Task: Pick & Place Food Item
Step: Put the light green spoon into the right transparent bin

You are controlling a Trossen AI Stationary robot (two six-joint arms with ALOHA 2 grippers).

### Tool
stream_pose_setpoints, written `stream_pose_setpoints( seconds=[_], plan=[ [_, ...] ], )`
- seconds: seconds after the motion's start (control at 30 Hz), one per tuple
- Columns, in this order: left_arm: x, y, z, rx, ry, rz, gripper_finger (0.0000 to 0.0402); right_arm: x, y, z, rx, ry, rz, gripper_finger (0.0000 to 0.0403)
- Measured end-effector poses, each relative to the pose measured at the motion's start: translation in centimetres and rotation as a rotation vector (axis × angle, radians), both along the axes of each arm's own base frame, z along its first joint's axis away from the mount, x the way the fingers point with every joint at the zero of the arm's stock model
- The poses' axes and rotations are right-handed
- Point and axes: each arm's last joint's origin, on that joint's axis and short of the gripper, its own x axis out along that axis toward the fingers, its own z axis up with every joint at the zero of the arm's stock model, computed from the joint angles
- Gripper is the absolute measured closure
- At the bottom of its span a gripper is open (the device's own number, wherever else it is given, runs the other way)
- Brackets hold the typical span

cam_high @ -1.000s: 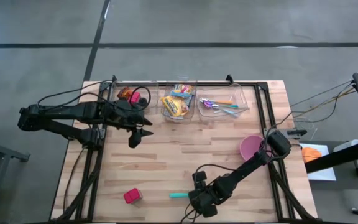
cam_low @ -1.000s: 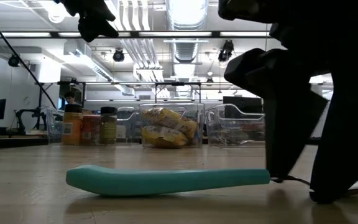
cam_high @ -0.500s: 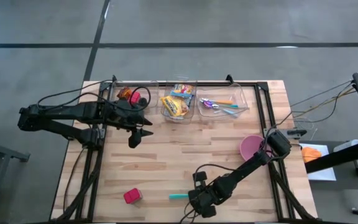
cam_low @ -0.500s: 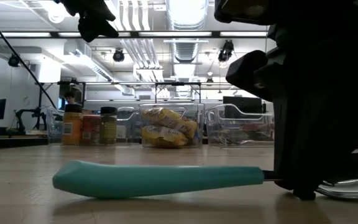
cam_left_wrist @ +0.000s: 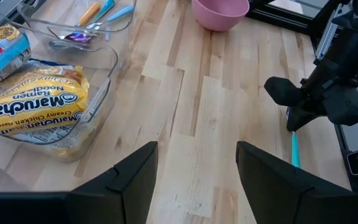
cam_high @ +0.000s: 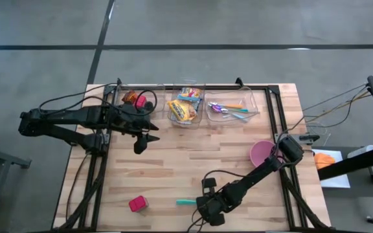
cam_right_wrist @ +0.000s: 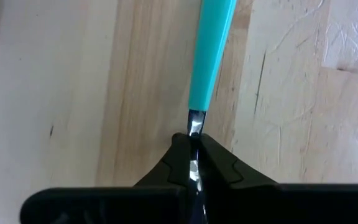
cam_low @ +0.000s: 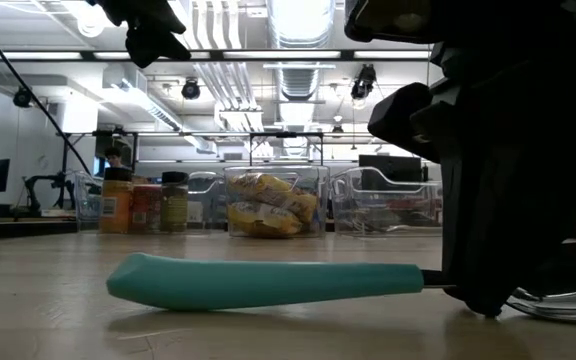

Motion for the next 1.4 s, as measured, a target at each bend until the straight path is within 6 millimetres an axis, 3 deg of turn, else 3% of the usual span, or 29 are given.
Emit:
stream_pose_setpoints(
  seconds=[0.5, 0.97, 1.23, 1.4],
  plan=[
    [0.0, 0.0, 0.0, 0.001, 0.001, -0.001, 0.0178, -0.1, 0.0, 0.9, 0.025, -0.019, -0.025, 0.0396],
    [-0.3, 0.0, -0.3, 0.002, 0.041, -0.002, 0.0178, -1.1, -0.7, 3.1, 0.021, -0.025, -0.106, 0.0397],
    [-0.1, 0.0, 0.2, -0.003, 0.003, 0.003, 0.0178, -2.1, -1.6, 6.0, 0.024, -0.086, -0.16, 0.0396],
    [0.4, 0.0, 0.9, -0.027, -0.078, 0.018, 0.0178, -3.4, -3.3, 8.6, 0.018, -0.171, -0.254, 0.0396]
  ],
)
